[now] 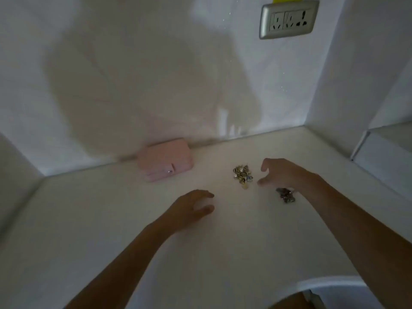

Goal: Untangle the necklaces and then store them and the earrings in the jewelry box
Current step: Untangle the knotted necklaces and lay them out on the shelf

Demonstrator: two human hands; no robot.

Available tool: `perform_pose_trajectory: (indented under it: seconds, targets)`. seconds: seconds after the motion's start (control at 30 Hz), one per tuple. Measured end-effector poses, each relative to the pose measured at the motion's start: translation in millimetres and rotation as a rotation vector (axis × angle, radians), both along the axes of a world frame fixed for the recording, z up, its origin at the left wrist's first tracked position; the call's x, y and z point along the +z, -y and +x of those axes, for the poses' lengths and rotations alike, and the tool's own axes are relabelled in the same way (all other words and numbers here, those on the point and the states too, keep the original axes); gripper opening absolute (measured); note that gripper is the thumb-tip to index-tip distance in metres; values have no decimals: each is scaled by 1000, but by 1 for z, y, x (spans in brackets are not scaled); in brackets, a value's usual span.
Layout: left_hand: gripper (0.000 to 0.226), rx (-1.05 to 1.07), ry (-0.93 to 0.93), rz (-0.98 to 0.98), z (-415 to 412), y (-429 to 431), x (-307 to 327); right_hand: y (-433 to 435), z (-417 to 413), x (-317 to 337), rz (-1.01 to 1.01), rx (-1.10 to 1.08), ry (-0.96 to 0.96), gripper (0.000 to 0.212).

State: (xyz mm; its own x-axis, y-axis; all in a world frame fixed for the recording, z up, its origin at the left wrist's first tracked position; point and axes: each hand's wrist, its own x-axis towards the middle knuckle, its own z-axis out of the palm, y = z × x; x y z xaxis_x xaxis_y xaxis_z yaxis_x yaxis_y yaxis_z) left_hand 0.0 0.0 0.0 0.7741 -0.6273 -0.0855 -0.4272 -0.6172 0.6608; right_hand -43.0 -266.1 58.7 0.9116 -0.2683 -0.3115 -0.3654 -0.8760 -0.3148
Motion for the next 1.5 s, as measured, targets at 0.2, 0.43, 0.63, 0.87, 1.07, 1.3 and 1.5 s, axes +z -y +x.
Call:
perform_pose_trajectory:
  seconds: [0.2,0.43,0.63,0.87,1.07,1.3,1.5]
  targets:
    - [41,-60,63,43,-8,3,-22,11,-8,-23,-203,-53,-109,75]
    - [45,-40,172,45,-34,1,-31,15,-31,-39,-96,-55,21,59]
    - [45,26,190,80,-64,-7,-30,-4,-58,-46,8,-27,133,43]
    - [41,80,177,55,-89,-17,-26,-27,-69,-52,160,67,282,10]
    - [48,128,151,-1,-89,-21,-25,-64,-60,-58,412,274,287,12]
    - [45,291,105,-262,-78,-28,-22,-109,-25,-57,740,497,141,10]
    - [11,476,-15,-547,-59,-39,-24,-122,10,-58,1003,482,76,12]
